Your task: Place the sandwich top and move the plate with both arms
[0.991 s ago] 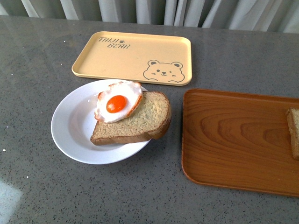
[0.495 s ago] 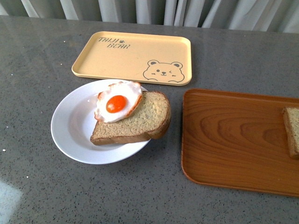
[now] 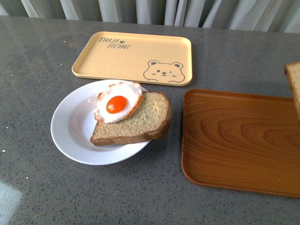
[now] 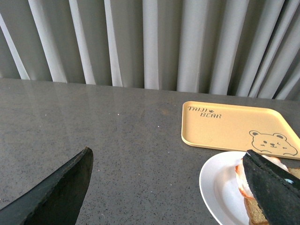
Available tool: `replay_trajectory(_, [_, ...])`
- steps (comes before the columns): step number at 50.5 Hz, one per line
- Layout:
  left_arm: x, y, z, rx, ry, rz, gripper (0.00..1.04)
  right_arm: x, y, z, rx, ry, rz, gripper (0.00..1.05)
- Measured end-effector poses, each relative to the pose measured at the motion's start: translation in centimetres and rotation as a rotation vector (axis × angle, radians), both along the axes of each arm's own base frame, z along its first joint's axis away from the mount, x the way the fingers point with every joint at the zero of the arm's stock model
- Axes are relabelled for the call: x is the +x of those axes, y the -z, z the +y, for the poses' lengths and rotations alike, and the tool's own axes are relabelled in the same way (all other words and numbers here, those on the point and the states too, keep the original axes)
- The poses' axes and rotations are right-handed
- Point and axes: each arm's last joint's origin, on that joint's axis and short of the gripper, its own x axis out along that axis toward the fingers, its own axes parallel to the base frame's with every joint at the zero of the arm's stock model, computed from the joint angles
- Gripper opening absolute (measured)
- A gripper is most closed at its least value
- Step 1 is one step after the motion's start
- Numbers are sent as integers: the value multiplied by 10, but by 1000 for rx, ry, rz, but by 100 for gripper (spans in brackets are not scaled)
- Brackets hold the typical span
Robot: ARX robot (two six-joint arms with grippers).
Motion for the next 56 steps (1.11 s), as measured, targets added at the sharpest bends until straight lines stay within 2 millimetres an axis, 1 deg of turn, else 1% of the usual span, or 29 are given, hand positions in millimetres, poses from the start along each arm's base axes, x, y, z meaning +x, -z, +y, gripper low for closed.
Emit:
replay_trajectory(1, [0, 0, 0, 0, 0, 0, 96, 1, -8, 8, -1, -15, -22, 2])
replay_trajectory(5, [0, 0, 0, 0, 0, 0, 96, 4, -22, 25, 12, -44, -65, 2])
replay_trajectory(10, [0, 0, 0, 0, 0, 0, 96, 11, -42, 58, 28, -84, -135, 2])
replay_trajectory(14, [0, 0, 0, 0, 0, 0, 96, 16, -49, 81, 44, -107, -159, 2])
replay_trajectory(16, [0, 0, 0, 0, 0, 0, 96, 21, -50, 96, 54, -120, -168, 2])
replay_trajectory(17, [0, 0, 0, 0, 0, 0, 96, 22, -51, 101, 56, -122, -171, 2])
replay_trajectory(19, [0, 0, 0, 0, 0, 0, 96, 26, -50, 117, 65, -130, -175, 2])
replay_trajectory(20, [0, 0, 0, 0, 0, 0, 96, 27, -50, 121, 65, -135, -177, 2])
replay_trajectory(23, [0, 0, 0, 0, 0, 0, 96, 32, -47, 145, 89, -150, -175, 2])
replay_trajectory(24, [0, 0, 0, 0, 0, 0, 96, 35, -45, 157, 99, -165, -175, 2])
replay_trajectory(26, [0, 0, 0, 0, 0, 0, 96, 37, -41, 172, 110, -173, -169, 2])
replay_trajectory(27, [0, 0, 0, 0, 0, 0, 96, 39, -37, 184, 118, -183, -164, 2])
replay_trajectory(32, [0, 0, 0, 0, 0, 0, 96, 43, -18, 227, 134, -205, -135, 2])
replay_trajectory(36, [0, 0, 0, 0, 0, 0, 96, 42, -3, 254, 138, -211, -107, 2])
replay_trajectory(39, [0, 0, 0, 0, 0, 0, 96, 40, 6, 271, 137, -204, -94, 2])
replay_trajectory(45, [0, 0, 0, 0, 0, 0, 96, 36, 23, 294, 123, -195, -83, 2])
replay_trajectory(56, [0, 0, 0, 0, 0, 0, 96, 31, 40, 312, 114, -170, -65, 2])
